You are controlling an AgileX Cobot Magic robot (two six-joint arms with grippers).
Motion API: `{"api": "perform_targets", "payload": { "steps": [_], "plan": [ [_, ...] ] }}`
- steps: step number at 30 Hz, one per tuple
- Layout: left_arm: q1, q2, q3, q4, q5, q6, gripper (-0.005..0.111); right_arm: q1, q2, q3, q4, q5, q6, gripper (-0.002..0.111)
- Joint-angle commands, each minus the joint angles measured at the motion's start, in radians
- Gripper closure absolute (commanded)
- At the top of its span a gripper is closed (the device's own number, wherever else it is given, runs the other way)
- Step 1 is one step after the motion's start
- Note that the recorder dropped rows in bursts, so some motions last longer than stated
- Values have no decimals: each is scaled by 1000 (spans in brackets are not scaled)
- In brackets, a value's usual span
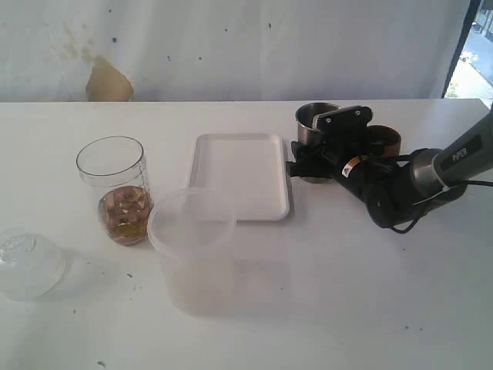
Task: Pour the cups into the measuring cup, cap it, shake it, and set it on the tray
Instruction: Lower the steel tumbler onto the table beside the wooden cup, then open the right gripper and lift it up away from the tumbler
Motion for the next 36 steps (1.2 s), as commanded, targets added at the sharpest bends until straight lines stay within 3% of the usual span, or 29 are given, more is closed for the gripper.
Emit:
{"api": "perform_targets", "payload": {
  "steps": [1,9,36],
  "plan": [
    [-4,-5,5,-3,-11,-1,106,-3,-2,-4,-44,39,-10,35],
    [-4,-5,5,-3,-11,-1,106,-3,-32,-4,-39,89,-10,6],
    [-4,-5,5,-3,-11,-1,106,-3,-205,1,-28,296,-10,5]
  ]
}}
